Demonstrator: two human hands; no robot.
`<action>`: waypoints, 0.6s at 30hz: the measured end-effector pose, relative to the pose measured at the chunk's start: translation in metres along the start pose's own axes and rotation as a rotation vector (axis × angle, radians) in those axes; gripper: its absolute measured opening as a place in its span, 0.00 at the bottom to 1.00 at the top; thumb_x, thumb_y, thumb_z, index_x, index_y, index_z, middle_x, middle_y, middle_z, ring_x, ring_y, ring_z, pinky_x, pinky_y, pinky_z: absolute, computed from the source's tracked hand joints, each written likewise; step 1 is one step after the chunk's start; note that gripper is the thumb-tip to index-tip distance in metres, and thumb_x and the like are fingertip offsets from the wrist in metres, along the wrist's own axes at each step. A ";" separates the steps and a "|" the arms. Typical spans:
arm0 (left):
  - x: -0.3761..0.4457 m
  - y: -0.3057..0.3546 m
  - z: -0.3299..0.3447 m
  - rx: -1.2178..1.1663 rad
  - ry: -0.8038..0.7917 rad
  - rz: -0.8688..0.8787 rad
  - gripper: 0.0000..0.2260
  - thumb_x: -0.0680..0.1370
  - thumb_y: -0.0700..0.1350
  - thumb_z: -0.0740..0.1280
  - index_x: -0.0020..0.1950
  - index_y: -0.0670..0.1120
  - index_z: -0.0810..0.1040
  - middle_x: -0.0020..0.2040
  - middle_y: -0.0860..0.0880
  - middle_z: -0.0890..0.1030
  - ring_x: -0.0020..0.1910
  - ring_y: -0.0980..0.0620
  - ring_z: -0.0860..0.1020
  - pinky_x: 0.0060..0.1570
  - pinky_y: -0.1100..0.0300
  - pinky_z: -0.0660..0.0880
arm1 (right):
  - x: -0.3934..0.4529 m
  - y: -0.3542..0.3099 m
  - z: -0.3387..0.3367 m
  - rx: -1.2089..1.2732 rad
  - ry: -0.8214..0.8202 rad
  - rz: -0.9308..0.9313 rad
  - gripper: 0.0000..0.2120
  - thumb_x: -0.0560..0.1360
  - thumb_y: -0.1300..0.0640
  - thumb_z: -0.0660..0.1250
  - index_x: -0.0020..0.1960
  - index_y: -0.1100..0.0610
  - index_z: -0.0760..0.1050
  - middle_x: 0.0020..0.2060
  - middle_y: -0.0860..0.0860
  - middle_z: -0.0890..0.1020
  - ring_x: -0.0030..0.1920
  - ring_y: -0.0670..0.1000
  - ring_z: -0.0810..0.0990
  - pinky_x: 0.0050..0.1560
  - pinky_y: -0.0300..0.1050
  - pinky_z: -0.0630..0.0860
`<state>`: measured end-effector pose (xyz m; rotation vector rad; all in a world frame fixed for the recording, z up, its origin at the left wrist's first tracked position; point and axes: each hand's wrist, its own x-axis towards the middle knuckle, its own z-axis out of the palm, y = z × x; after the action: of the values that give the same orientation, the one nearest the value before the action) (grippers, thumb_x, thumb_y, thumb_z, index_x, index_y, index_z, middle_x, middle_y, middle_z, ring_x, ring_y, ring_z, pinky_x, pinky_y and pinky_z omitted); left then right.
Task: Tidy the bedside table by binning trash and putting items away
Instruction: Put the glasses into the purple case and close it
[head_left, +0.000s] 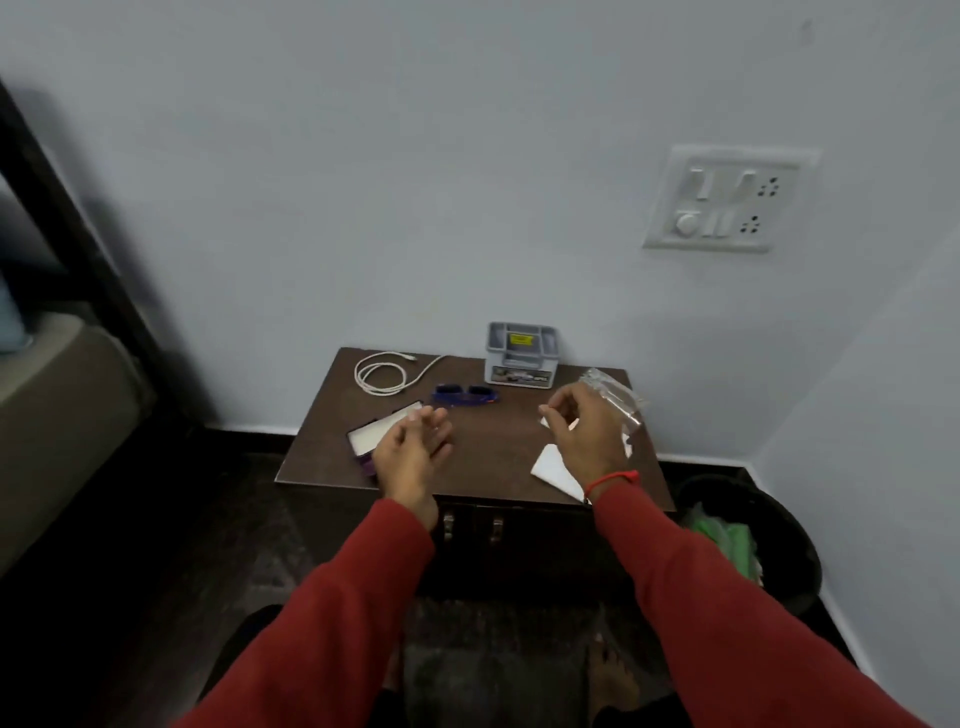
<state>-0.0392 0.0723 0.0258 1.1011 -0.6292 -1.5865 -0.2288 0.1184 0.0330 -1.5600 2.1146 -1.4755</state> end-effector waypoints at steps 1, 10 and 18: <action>0.006 0.001 -0.014 -0.026 0.051 -0.014 0.11 0.87 0.47 0.58 0.51 0.47 0.78 0.53 0.45 0.83 0.51 0.45 0.83 0.54 0.50 0.78 | -0.001 -0.003 0.014 -0.033 -0.059 -0.022 0.06 0.72 0.60 0.71 0.40 0.54 0.74 0.36 0.50 0.78 0.37 0.48 0.76 0.41 0.37 0.72; 0.055 -0.003 -0.063 -0.239 0.398 -0.180 0.09 0.85 0.46 0.57 0.63 0.48 0.74 0.56 0.47 0.77 0.51 0.49 0.76 0.54 0.49 0.72 | -0.002 -0.003 0.147 -0.427 -0.579 -0.186 0.20 0.73 0.62 0.67 0.63 0.50 0.75 0.63 0.52 0.74 0.64 0.55 0.71 0.66 0.49 0.69; 0.086 0.003 -0.069 -0.202 0.490 -0.251 0.15 0.82 0.48 0.62 0.68 0.48 0.75 0.62 0.44 0.79 0.49 0.51 0.75 0.38 0.58 0.72 | 0.010 0.007 0.182 -0.703 -0.673 -0.350 0.13 0.76 0.50 0.64 0.61 0.46 0.77 0.65 0.46 0.75 0.67 0.55 0.67 0.63 0.53 0.62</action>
<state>0.0222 0.0000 -0.0302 1.3868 -0.0033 -1.4683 -0.1302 -0.0021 -0.0617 -2.3024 2.0589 -0.1039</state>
